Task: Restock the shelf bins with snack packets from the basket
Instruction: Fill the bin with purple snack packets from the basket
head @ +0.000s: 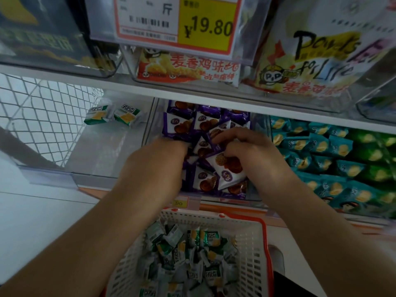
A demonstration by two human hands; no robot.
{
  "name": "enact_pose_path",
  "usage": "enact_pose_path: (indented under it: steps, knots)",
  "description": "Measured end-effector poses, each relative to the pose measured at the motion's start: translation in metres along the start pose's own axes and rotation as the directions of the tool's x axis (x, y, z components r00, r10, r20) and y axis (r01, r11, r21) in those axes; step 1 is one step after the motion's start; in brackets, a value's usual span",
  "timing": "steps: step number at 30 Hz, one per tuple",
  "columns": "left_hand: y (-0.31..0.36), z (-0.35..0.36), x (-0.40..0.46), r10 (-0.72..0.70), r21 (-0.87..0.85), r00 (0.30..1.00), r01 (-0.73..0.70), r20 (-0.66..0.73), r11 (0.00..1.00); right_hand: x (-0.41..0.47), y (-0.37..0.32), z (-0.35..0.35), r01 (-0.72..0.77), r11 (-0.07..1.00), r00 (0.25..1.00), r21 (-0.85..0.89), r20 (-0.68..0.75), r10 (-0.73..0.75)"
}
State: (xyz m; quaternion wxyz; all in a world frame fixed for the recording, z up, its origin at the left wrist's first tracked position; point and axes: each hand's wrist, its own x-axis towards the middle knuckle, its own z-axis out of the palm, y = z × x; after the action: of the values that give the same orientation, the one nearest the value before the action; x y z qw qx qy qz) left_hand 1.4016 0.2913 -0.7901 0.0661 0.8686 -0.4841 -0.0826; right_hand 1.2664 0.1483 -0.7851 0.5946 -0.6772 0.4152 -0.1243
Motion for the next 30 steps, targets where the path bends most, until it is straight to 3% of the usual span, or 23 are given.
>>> enact_pose_path:
  steps: [4,7,14,18,23,25,28,30]
  knots:
    - [0.005,-0.006,0.004,-0.144,-0.026,0.976,0.142,-0.162,0.990,0.000,-0.002,-0.001,-0.047,0.999,0.997,-0.024,0.054,0.049]
    - [0.009,0.003,0.005,-0.202,-0.061,0.970,0.195,-0.134,0.979,-0.001,-0.004,0.003,-0.119,0.986,0.978,-0.119,0.154,0.137]
    - [0.014,0.022,0.004,-0.170,-0.196,0.985,0.170,0.016,0.966,0.001,0.000,0.010,-0.131,0.974,0.972,-0.185,0.170,0.163]
    - [0.016,0.013,0.000,-0.136,-0.154,0.991,0.135,0.002,0.979,-0.001,0.005,0.012,-0.074,0.961,0.987,-0.267,0.119,0.109]
    - [0.015,0.012,0.004,0.005,-0.230,0.999,-0.015,-0.045,0.973,-0.004,0.006,0.013,-0.028,0.963,0.994,-0.268,0.096,0.055]
    - [0.014,0.010,0.007,-0.032,-0.370,0.997,0.003,-0.072,0.929,-0.003,0.002,0.010,0.010,0.970,0.993,-0.244,0.115,0.019]
    - [0.014,0.000,0.012,-0.109,-0.678,0.994,0.090,0.014,0.730,-0.001,-0.006,-0.002,0.060,0.985,0.975,-0.164,0.220,-0.023]
    - [0.010,-0.003,0.014,-0.123,-0.742,0.990,0.129,0.064,0.658,-0.001,-0.008,-0.008,0.073,0.991,0.956,-0.115,0.292,-0.036]
